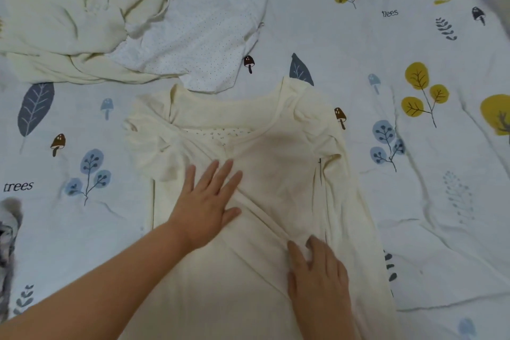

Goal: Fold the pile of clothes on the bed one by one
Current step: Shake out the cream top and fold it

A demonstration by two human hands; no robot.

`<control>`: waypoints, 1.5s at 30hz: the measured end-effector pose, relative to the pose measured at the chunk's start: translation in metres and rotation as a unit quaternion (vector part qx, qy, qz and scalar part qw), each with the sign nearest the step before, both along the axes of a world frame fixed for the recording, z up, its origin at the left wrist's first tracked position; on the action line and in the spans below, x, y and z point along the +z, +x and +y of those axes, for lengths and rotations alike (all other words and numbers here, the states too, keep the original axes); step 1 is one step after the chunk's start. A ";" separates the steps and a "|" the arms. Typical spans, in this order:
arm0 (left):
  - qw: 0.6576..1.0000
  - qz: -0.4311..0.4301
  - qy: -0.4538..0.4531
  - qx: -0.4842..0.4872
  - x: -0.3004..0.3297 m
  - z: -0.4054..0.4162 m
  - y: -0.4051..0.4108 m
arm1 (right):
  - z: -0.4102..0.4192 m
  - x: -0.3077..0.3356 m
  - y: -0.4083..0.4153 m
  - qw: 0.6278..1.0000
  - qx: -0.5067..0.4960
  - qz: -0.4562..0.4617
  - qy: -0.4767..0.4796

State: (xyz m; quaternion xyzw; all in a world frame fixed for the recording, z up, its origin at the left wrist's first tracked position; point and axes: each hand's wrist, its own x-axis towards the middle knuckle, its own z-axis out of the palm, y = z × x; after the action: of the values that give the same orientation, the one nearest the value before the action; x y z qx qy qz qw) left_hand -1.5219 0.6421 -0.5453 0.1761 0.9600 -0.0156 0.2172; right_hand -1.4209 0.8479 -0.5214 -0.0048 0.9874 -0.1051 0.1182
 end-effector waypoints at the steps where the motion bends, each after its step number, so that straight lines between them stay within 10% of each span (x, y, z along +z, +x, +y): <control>1: 0.999 -0.022 -0.026 -0.003 -0.010 -0.002 0.006 | 0.003 -0.002 0.001 1.000 0.012 0.002 -0.005; 9: 0.997 0.021 0.051 0.059 0.008 0.026 0.011 | 0.086 0.007 -0.019 0.927 -0.357 -0.098 -0.061; 12: 0.995 0.015 0.086 0.058 0.019 0.041 0.021 | 0.099 0.012 -0.015 0.917 -0.339 -0.172 -0.125; 19: 0.947 -0.058 0.284 0.141 0.052 0.081 0.036 | 0.096 0.060 -0.017 0.922 -0.336 -0.025 -0.190; 22: 0.852 -0.170 0.424 0.257 0.083 0.097 0.040 | 0.072 0.102 -0.024 0.937 -0.281 0.026 -0.206; 26: 0.544 -0.448 0.607 0.367 0.116 0.096 0.035 | 0.021 0.144 -0.033 0.965 -0.132 0.015 -0.226; 28: 0.467 -0.476 0.634 0.391 0.119 0.083 0.033 | -0.005 0.145 -0.034 0.965 -0.061 -0.025 -0.253; 32: 0.537 -0.340 0.580 0.510 0.094 0.051 0.028 | -0.041 0.118 -0.028 0.955 0.020 -0.090 -0.283; 38: 0.657 -0.139 0.407 0.619 0.038 0.000 0.034 | -0.018 0.054 -0.016 0.988 0.014 -0.145 -0.045; 45: 0.703 -0.231 0.322 0.590 0.035 0.022 0.055 | 0.010 0.048 -0.010 0.976 -0.011 -0.211 0.043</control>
State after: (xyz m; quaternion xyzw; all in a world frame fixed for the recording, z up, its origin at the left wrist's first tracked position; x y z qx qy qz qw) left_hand -1.4674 0.6641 -0.5099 -0.3696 0.7337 0.4669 0.3273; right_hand -1.4305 0.8581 -0.4738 0.0339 0.9437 -0.0624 0.3232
